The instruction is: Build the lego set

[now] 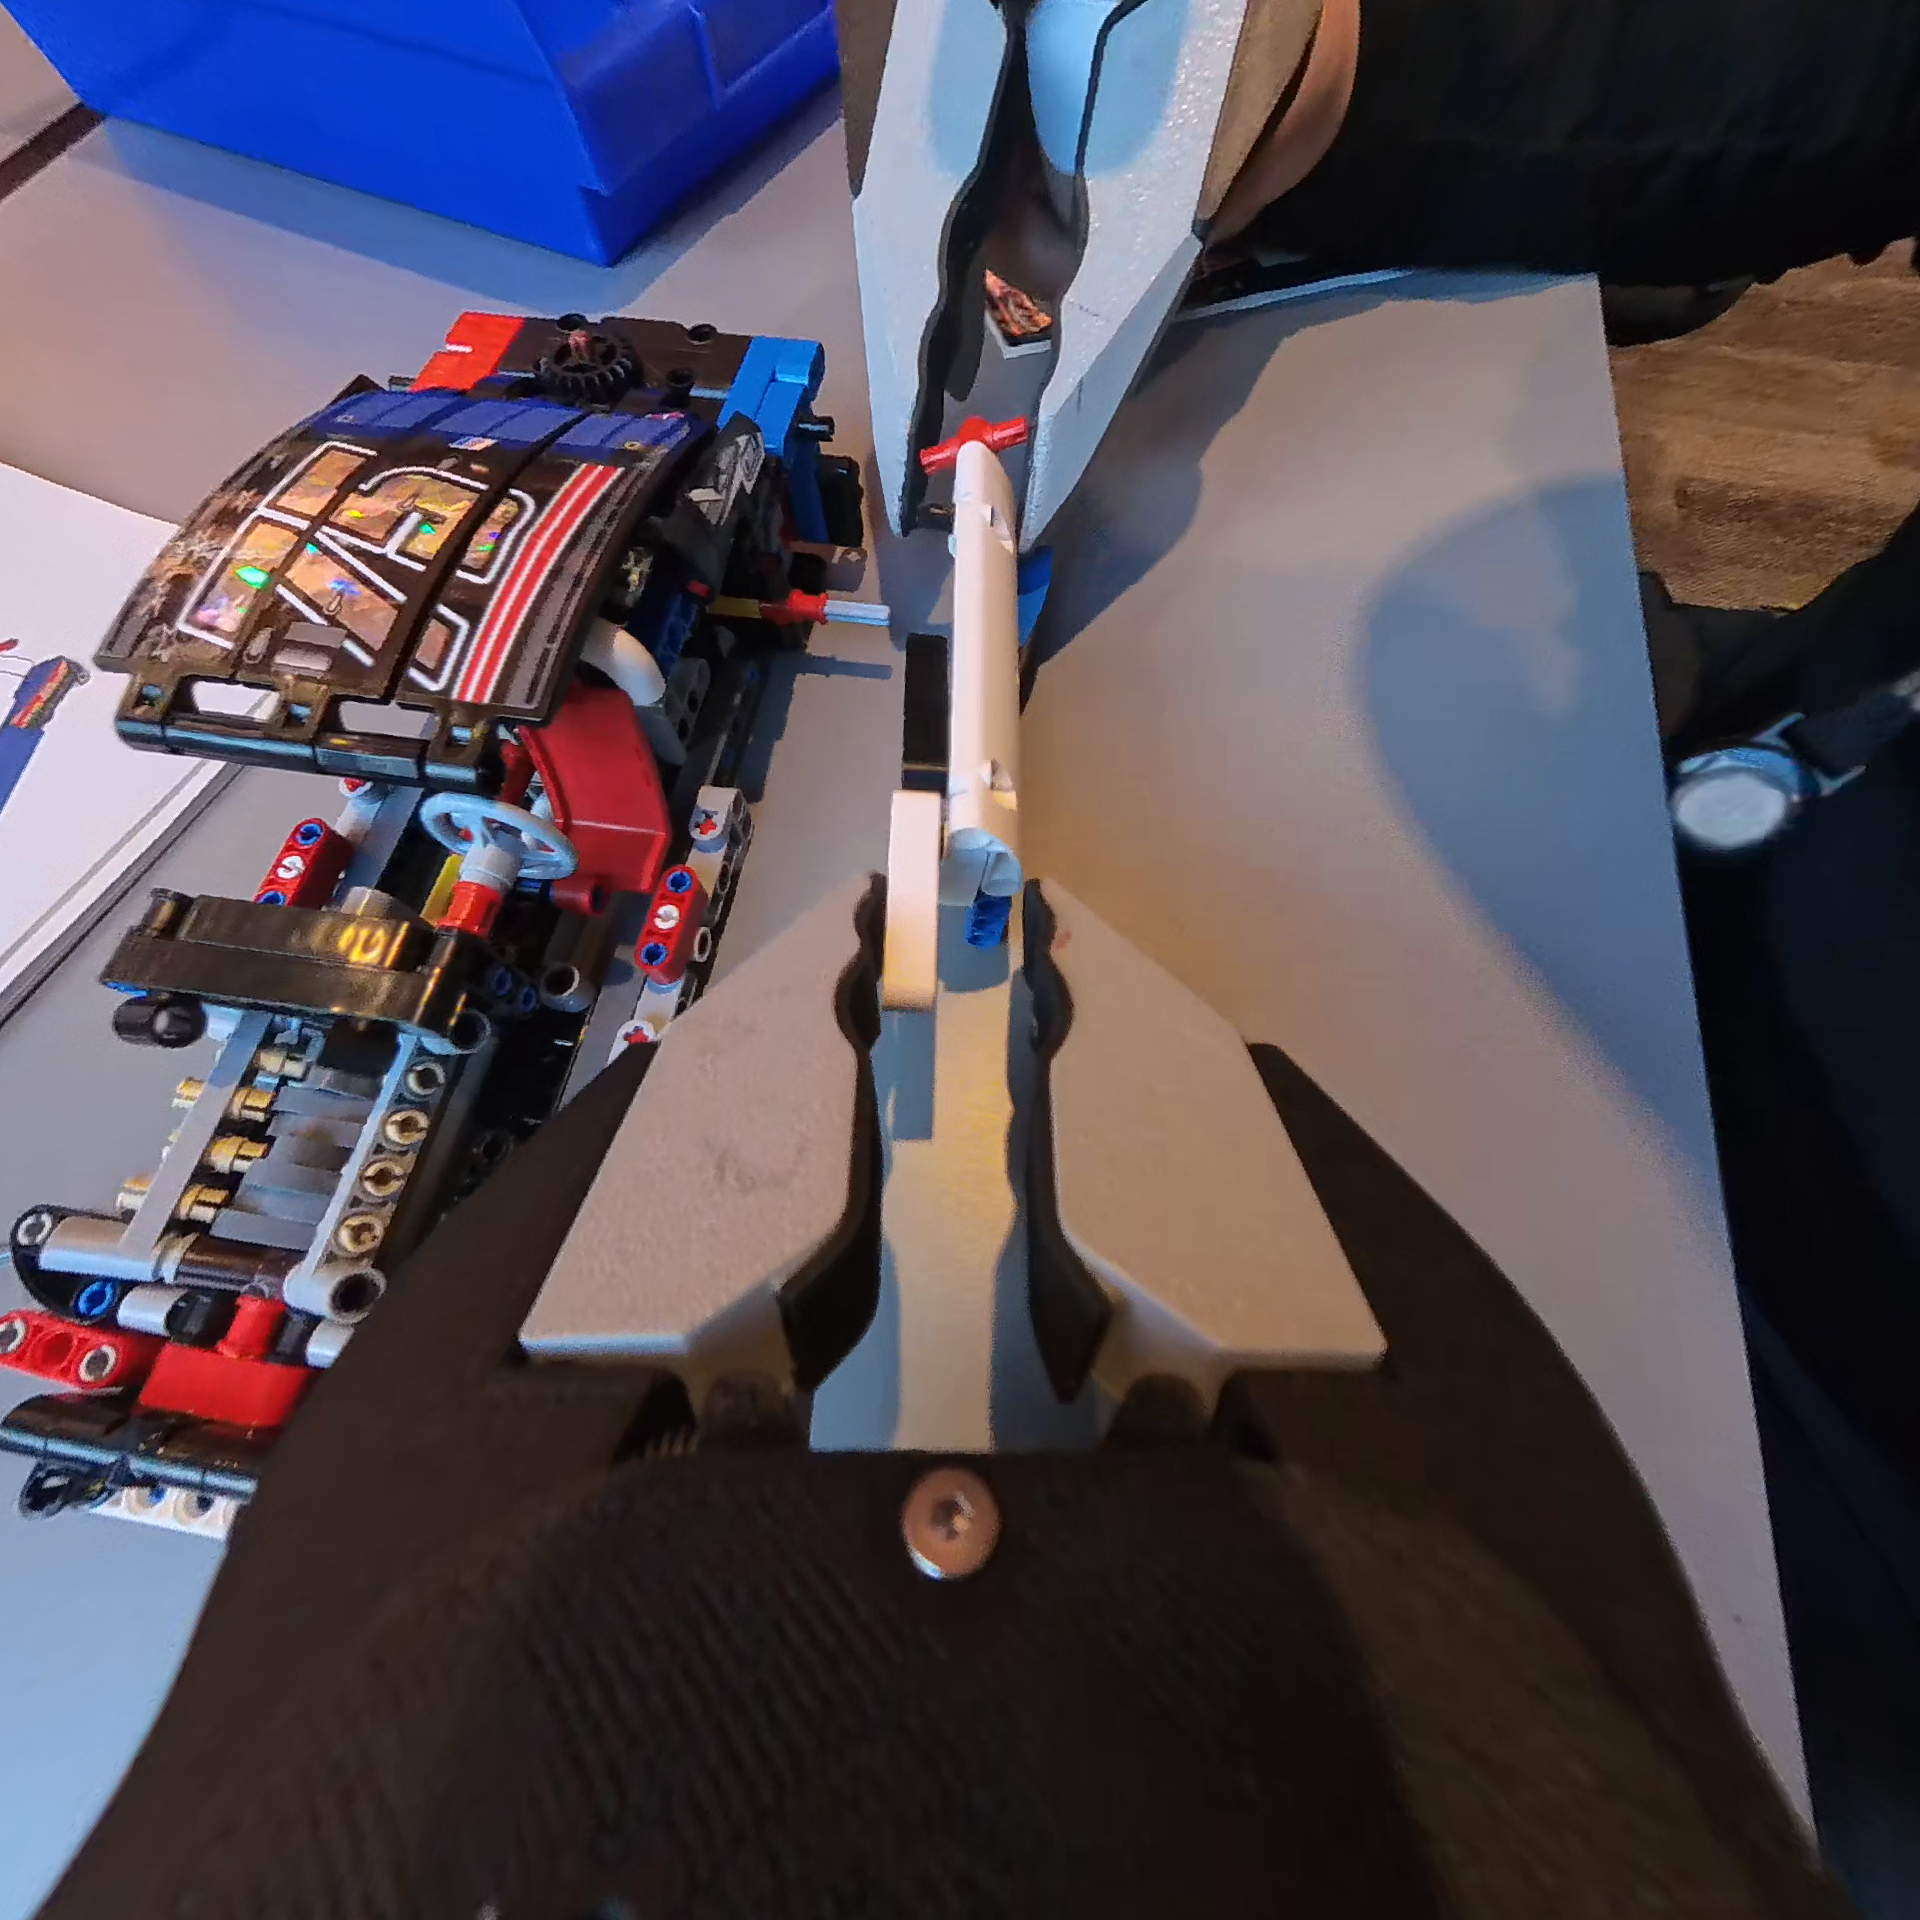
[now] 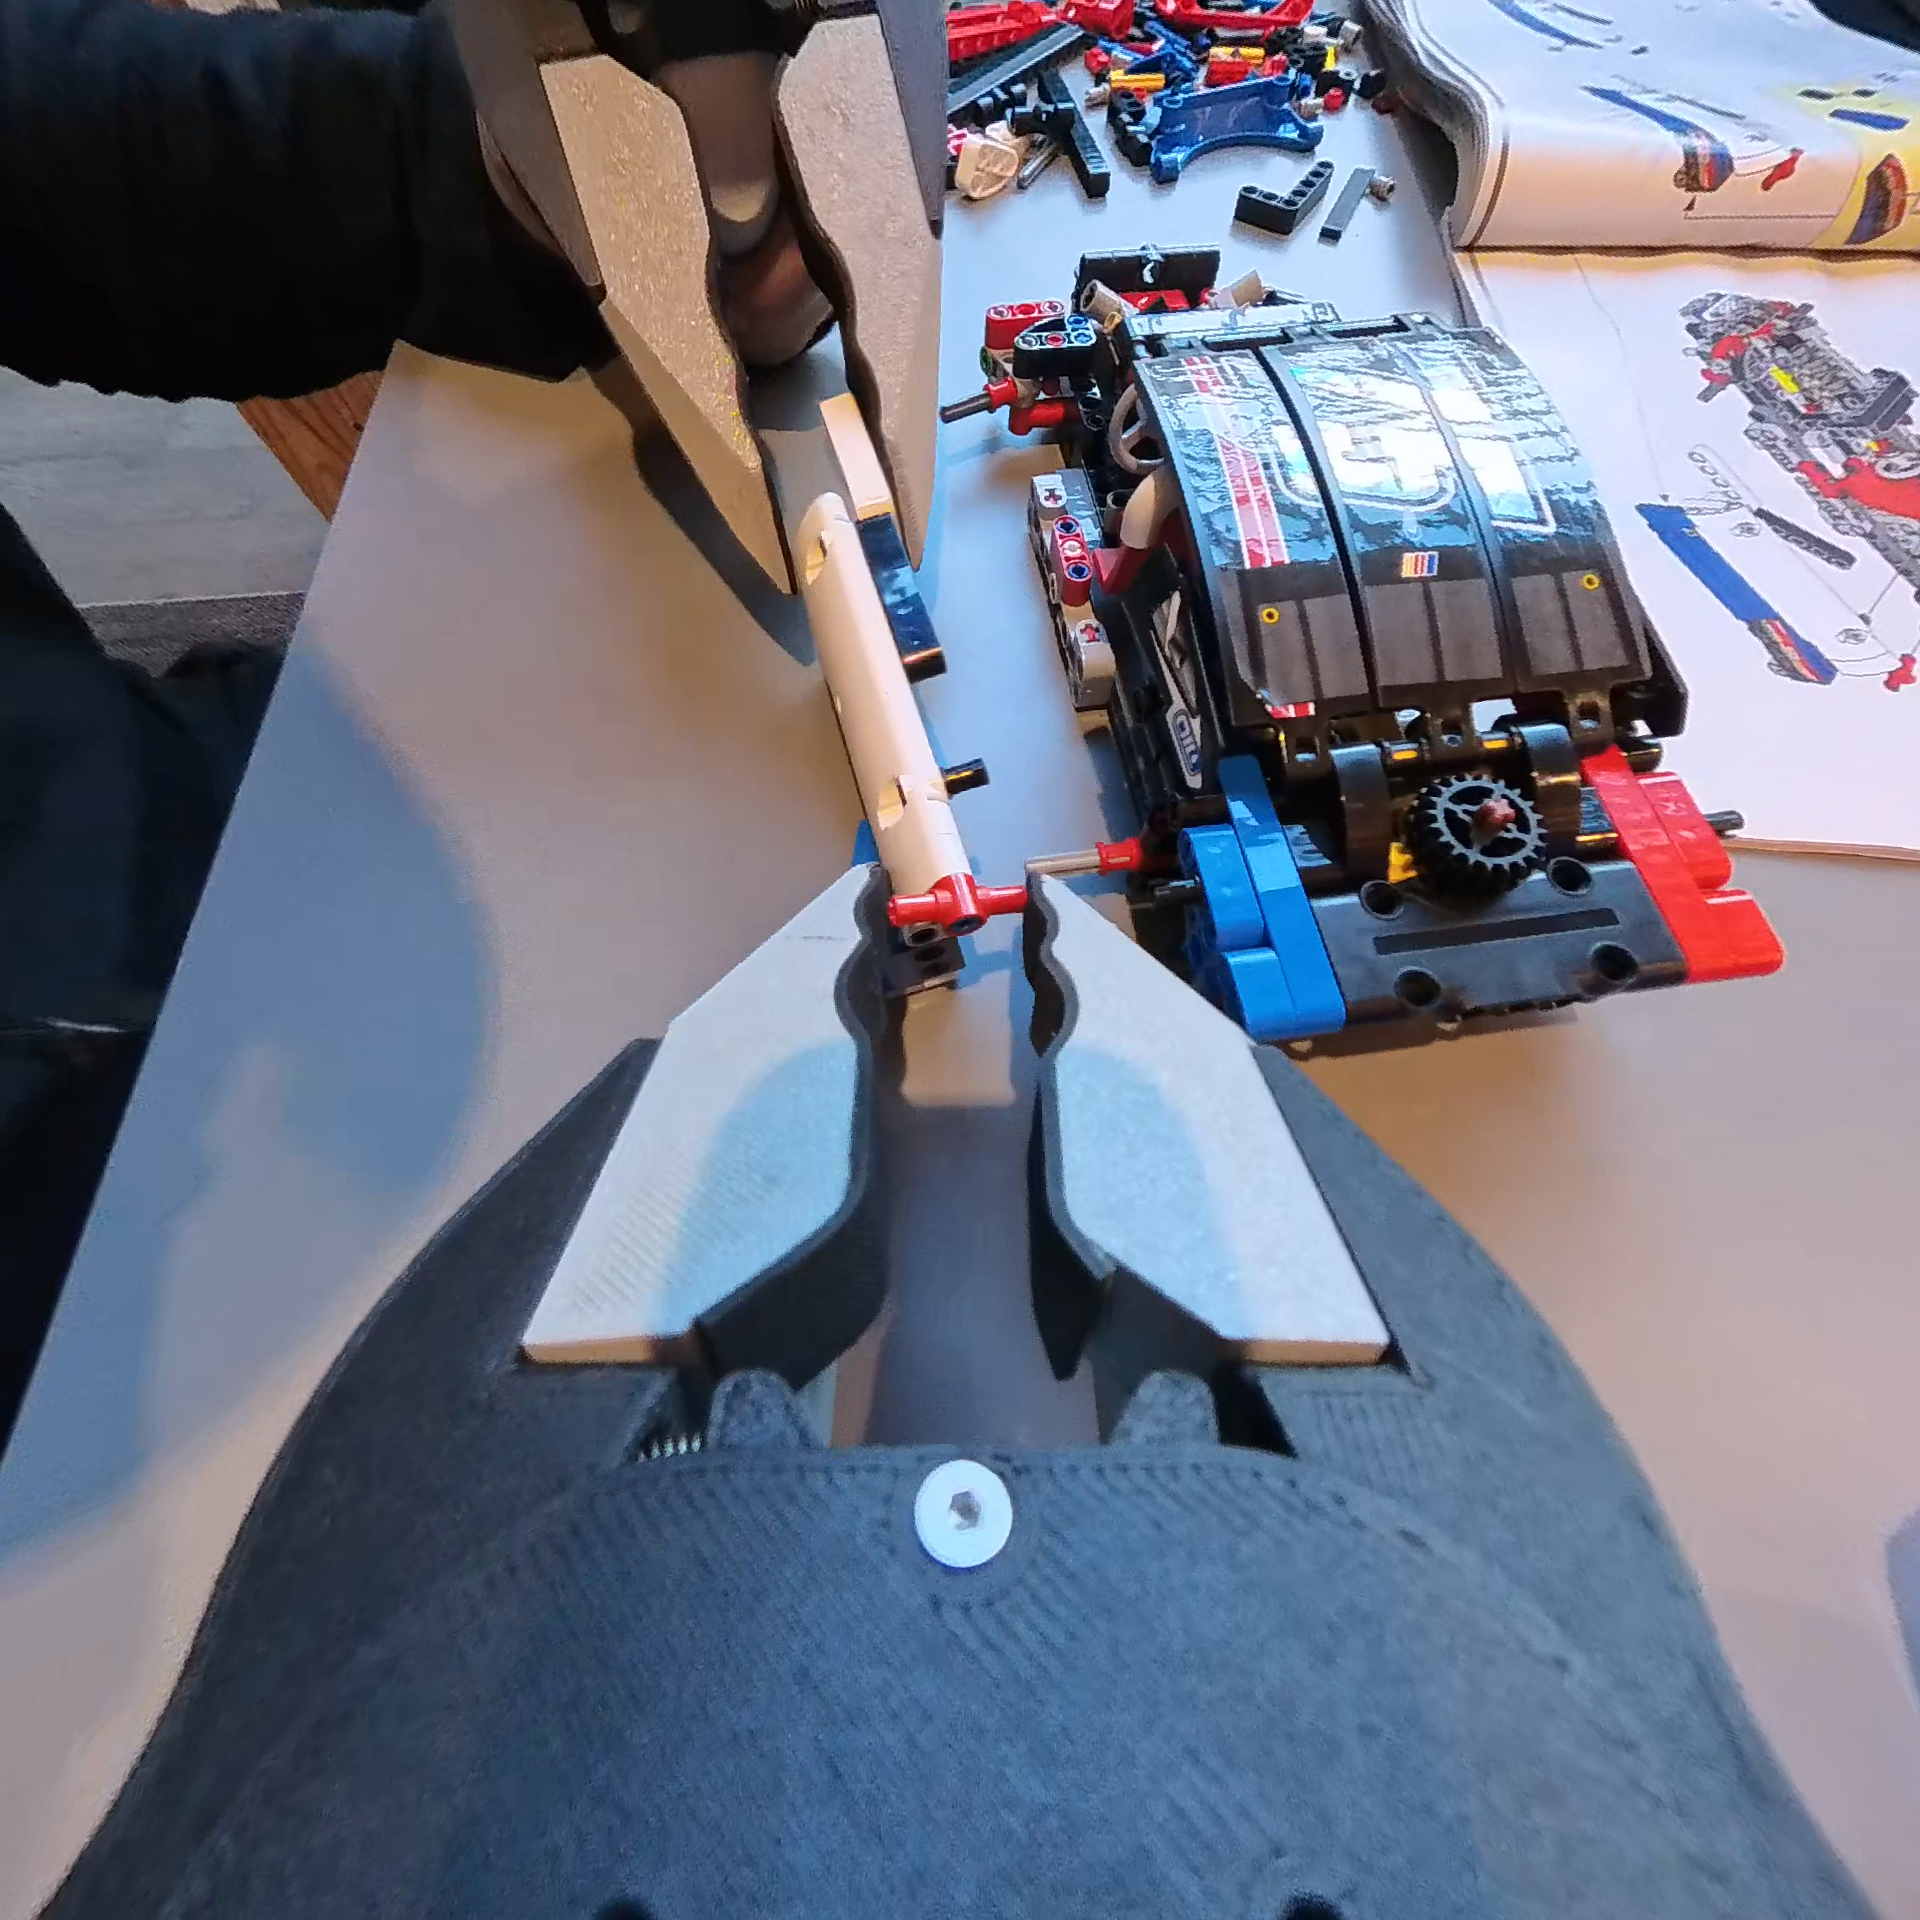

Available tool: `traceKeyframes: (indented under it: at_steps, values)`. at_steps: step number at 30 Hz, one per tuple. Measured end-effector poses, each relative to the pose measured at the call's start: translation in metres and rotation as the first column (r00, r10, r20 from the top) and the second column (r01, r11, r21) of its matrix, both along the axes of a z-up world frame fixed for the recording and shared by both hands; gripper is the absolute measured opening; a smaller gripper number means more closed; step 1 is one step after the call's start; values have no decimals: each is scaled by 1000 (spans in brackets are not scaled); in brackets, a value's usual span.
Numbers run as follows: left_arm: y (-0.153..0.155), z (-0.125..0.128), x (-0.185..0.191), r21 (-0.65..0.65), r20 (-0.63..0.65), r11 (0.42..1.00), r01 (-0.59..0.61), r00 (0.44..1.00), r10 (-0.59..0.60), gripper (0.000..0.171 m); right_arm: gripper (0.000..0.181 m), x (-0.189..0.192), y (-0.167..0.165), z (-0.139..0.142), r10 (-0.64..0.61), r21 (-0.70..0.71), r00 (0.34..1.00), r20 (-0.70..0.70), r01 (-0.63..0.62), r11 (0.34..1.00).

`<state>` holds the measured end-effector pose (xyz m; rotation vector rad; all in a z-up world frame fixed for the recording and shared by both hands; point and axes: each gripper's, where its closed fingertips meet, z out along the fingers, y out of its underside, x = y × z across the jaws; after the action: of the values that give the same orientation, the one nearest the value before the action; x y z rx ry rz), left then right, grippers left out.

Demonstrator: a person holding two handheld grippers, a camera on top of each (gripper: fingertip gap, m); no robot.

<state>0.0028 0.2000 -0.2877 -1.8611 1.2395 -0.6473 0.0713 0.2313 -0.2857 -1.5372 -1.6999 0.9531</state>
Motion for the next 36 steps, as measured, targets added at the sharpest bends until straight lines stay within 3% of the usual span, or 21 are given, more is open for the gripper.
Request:
traceKeyframes:
  at_steps: [16,23,36]
  values:
    - [4,2,-1,26,0,999,-18,1000,18,21,22,1,4,6,-9,6,999,-36,9,1000]
    - [5,5,-2,79,-3,996,-39,999,40,6,22,0,1,8,0,6,999,-45,0,1000]
    - [7,6,-4,79,7,996,-52,999,52,6,22,1,1,1,-1,-4,1000,-4,1,1000]
